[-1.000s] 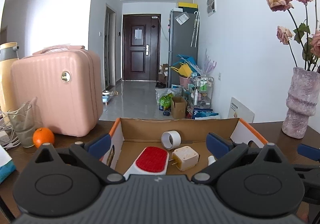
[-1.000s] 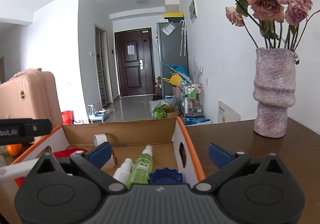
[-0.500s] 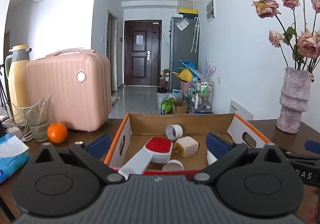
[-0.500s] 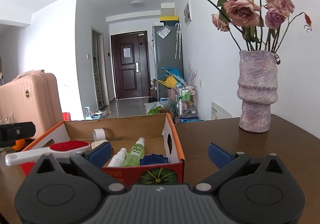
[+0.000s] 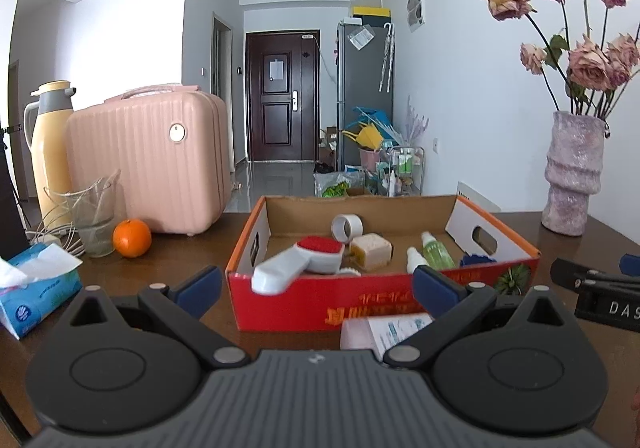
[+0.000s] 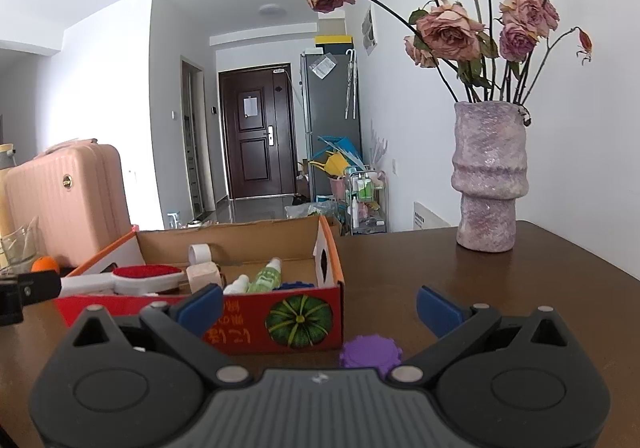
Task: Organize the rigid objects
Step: 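Withdraw both tools from the box back over the table, then lower the left tool onto the white wipes pack and close on it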
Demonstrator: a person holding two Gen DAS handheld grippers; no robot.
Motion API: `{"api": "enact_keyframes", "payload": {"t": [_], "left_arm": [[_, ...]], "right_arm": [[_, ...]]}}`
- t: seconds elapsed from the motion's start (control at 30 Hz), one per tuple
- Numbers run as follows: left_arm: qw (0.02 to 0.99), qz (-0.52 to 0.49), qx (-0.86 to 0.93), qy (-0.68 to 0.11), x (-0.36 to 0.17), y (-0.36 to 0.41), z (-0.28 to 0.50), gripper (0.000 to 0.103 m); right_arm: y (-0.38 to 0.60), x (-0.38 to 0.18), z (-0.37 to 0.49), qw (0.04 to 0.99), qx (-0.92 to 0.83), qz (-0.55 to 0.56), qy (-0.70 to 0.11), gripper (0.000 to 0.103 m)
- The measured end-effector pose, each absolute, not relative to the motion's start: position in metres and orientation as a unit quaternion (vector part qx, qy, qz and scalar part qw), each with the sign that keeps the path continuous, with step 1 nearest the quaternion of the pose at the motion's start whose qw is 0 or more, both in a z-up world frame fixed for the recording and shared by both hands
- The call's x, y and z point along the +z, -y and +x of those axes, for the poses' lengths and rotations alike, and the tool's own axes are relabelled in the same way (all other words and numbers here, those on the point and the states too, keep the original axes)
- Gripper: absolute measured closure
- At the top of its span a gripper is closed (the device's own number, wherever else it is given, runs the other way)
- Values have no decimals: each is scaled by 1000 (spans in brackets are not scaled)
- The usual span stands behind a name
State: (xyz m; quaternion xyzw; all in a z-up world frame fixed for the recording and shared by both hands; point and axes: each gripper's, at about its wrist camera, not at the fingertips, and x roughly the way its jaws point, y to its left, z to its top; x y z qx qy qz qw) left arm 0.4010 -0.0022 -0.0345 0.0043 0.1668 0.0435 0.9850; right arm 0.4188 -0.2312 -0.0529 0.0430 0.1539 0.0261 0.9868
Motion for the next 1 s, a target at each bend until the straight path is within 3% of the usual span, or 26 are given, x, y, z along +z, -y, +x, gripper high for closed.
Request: {"api": "enact_keyframes", "payload": {"t": [1.0], "left_arm": [[971,10,32,-236,-60,16,363,0]], "right_arm": [[266,-63,366,981,14,65,-181,0]]}}
